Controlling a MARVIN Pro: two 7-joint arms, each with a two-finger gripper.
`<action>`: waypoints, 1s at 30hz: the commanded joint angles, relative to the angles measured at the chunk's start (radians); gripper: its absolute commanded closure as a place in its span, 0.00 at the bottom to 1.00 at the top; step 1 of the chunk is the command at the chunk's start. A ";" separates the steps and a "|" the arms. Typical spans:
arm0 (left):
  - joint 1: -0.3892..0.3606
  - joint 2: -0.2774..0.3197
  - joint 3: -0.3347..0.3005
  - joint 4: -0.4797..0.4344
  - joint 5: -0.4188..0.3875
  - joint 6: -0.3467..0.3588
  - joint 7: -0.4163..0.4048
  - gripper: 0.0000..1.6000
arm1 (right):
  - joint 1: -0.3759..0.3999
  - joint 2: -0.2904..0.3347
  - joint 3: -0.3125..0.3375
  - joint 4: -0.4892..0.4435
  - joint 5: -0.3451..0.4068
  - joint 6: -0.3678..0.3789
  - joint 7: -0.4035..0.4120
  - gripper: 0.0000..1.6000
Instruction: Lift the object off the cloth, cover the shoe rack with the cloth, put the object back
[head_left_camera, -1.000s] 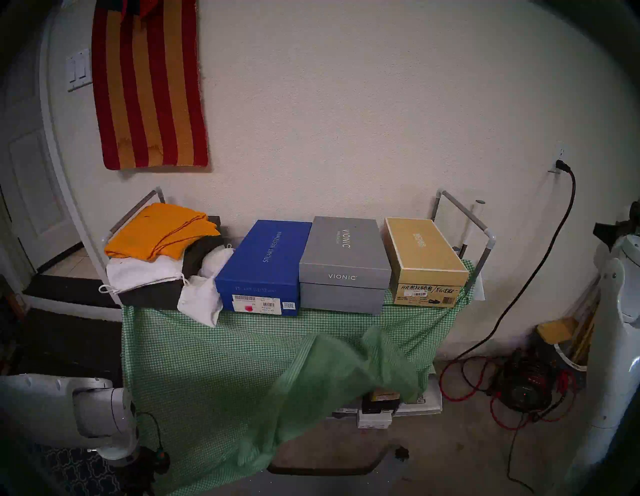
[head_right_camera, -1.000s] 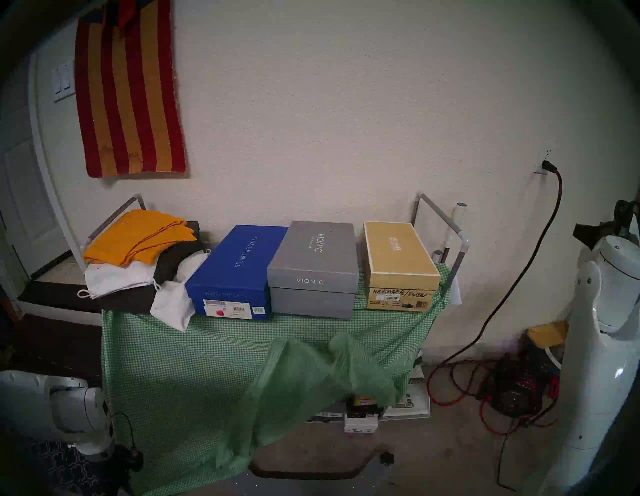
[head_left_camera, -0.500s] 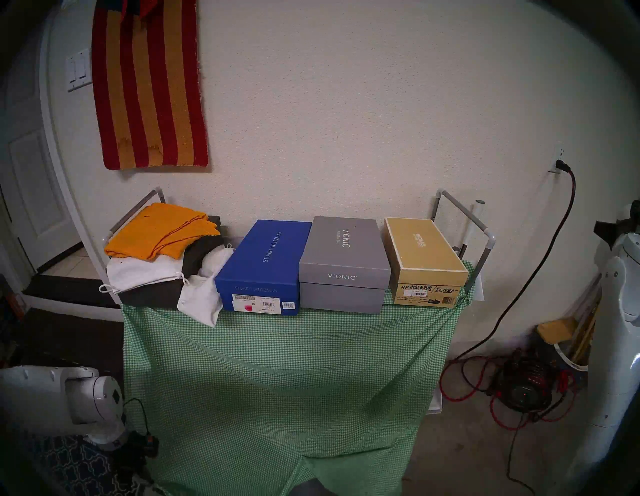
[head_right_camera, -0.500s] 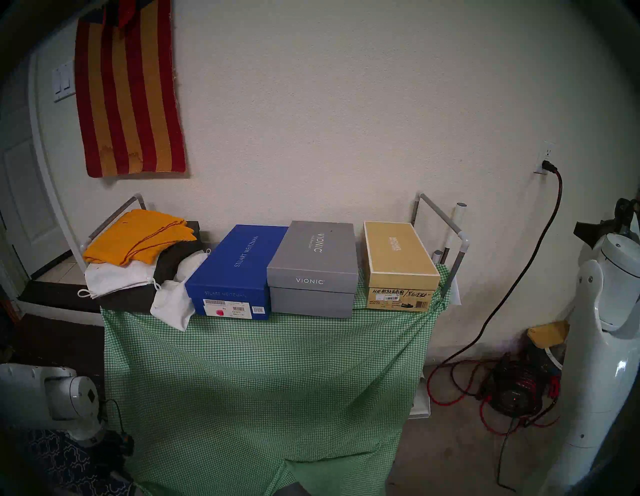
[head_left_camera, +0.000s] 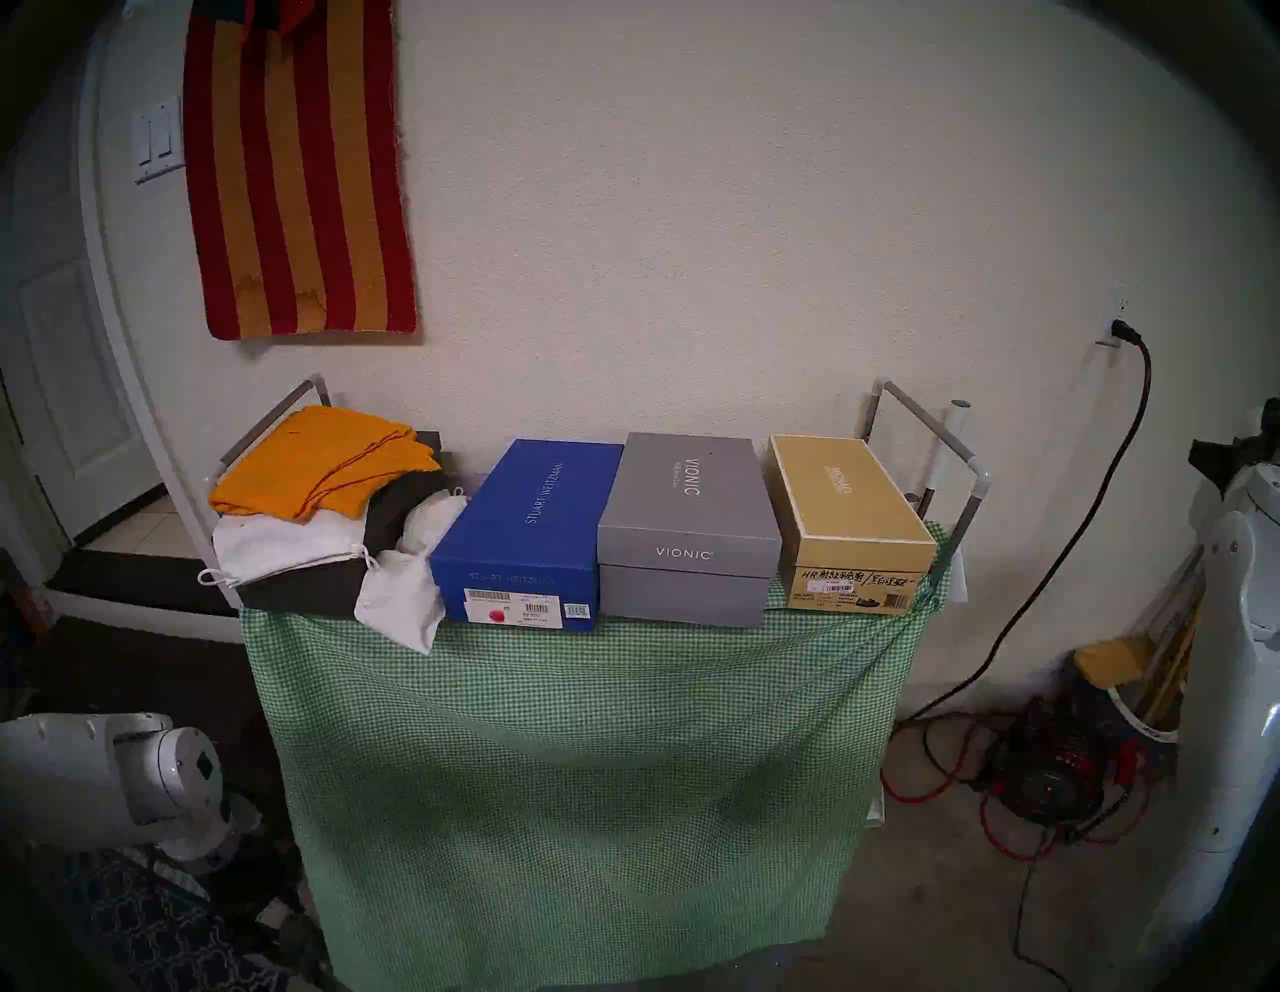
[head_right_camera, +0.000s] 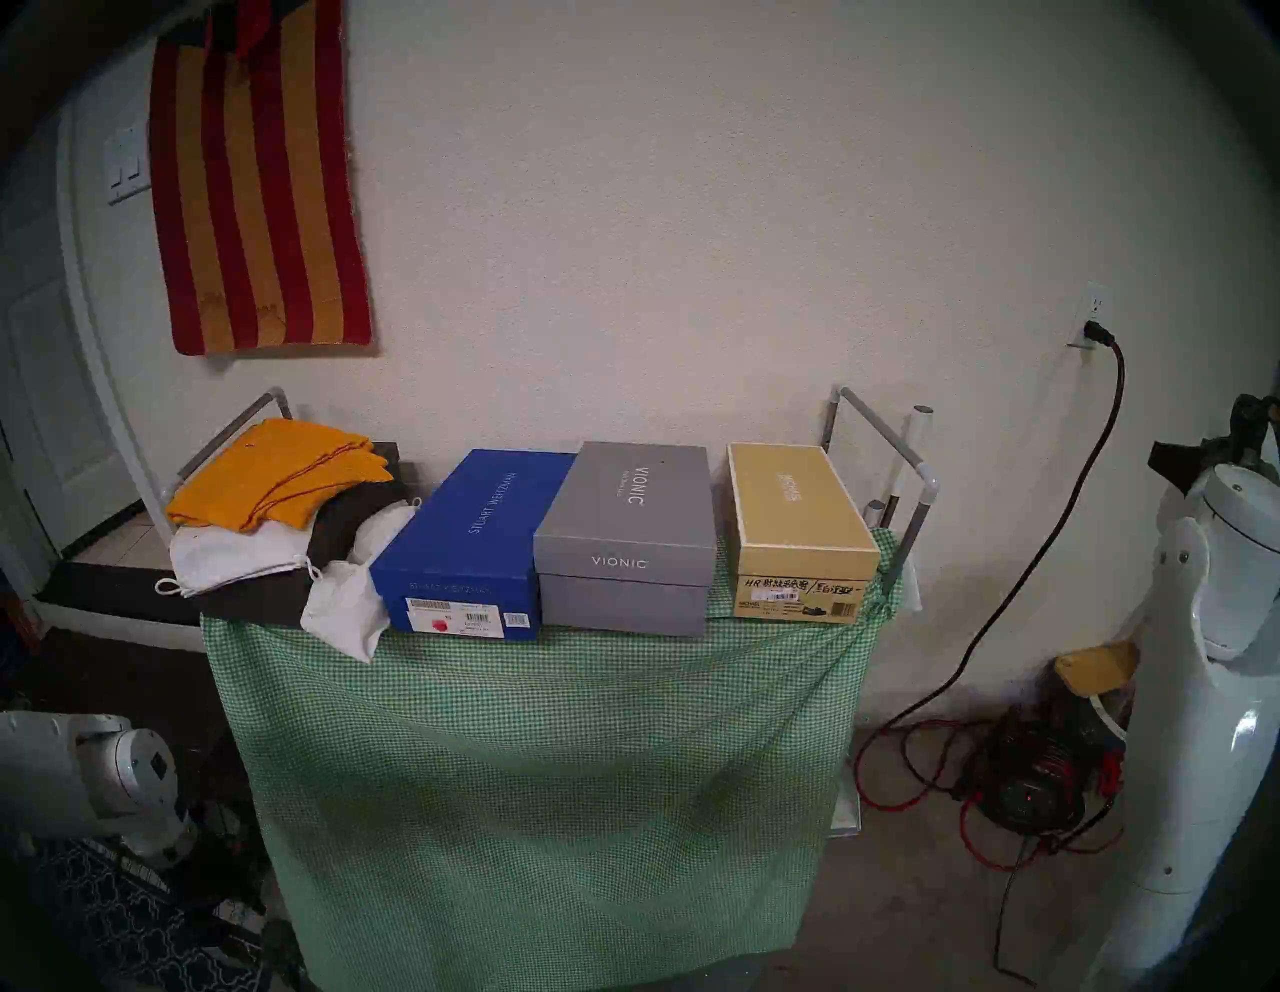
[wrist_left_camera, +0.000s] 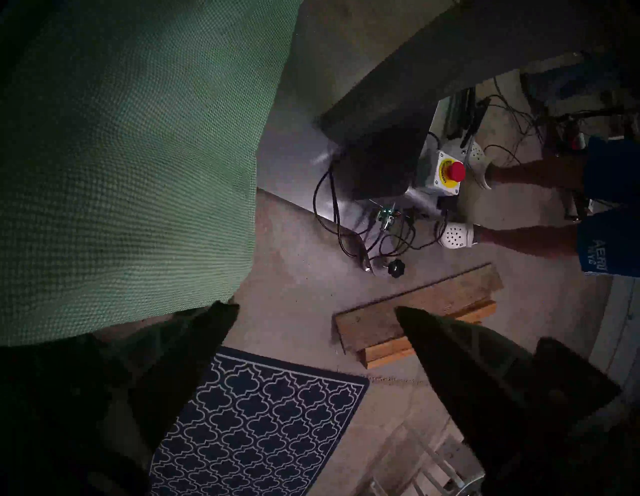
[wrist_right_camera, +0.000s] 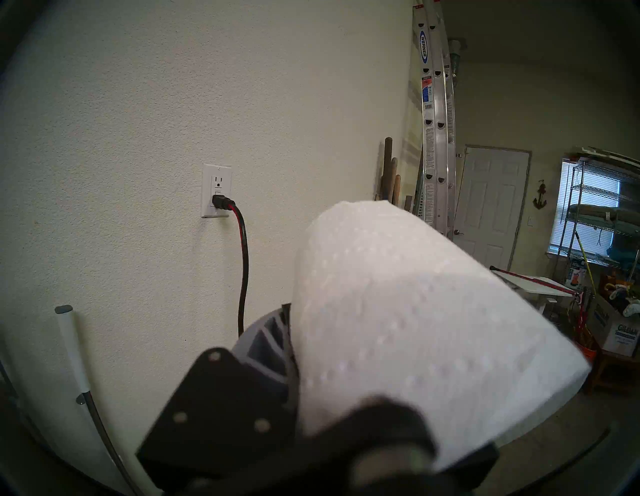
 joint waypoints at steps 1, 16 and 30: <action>-0.033 0.004 -0.088 0.064 -0.093 -0.044 0.034 0.00 | -0.003 0.007 0.001 -0.002 0.003 -0.002 -0.004 1.00; -0.051 0.007 -0.197 0.025 -0.413 -0.104 0.119 0.00 | -0.005 0.008 -0.002 0.000 0.016 -0.002 -0.018 1.00; -0.002 0.007 -0.225 0.178 -0.632 -0.066 0.296 0.00 | -0.008 0.015 -0.003 -0.001 0.031 -0.002 -0.033 1.00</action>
